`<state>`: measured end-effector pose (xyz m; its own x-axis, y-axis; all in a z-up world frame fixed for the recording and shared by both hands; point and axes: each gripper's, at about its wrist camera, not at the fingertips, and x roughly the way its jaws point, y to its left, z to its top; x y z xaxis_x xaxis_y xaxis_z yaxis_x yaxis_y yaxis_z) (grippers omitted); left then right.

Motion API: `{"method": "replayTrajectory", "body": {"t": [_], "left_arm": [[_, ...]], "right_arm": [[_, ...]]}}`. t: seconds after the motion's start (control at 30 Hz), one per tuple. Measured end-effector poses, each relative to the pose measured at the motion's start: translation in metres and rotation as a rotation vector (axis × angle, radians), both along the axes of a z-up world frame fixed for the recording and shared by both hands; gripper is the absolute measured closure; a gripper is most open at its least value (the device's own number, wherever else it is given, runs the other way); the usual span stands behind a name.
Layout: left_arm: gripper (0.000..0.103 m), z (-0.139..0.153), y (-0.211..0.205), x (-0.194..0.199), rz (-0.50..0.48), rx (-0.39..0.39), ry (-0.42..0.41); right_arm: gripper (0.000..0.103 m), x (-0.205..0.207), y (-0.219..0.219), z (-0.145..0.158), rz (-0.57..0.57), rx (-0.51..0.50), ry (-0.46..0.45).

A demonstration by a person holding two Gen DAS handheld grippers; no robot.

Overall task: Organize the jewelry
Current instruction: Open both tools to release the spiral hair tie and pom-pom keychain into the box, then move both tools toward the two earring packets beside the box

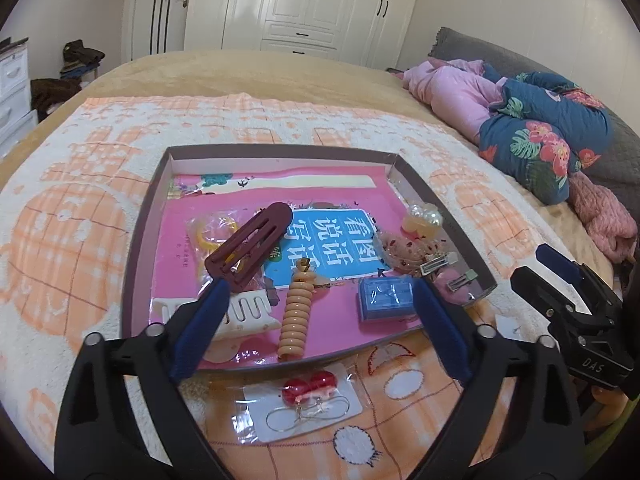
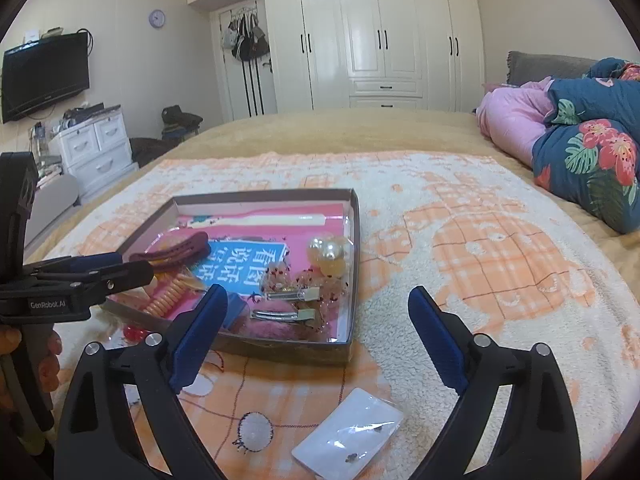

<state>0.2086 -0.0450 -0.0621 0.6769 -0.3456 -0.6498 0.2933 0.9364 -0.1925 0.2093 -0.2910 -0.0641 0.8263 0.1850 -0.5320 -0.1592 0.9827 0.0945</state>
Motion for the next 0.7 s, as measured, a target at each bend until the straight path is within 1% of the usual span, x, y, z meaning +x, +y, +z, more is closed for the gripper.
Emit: {"method": "replayTrajectory", "body": {"t": [0.03,0.07,0.3,0.7], "left_arm": [[0.012,0.001,0.001,-0.002,0.005,-0.002,-0.005],[0.012,0.003,0.003,-0.003,0.011,-0.003,-0.009],[0.012,0.008,0.011,-0.019,0.043,0.012,-0.031],[0.012,0.009,0.016,-0.047,0.058,0.034,-0.045]], "right_arm": [[0.011,-0.001,0.0,0.002,-0.001,0.0,-0.002],[0.011,-0.004,-0.001,0.004,-0.004,0.001,-0.005],[0.01,-0.018,0.001,0.012,0.0,0.006,-0.019],[0.007,-0.038,0.009,0.019,0.012,-0.01,-0.04]]}}
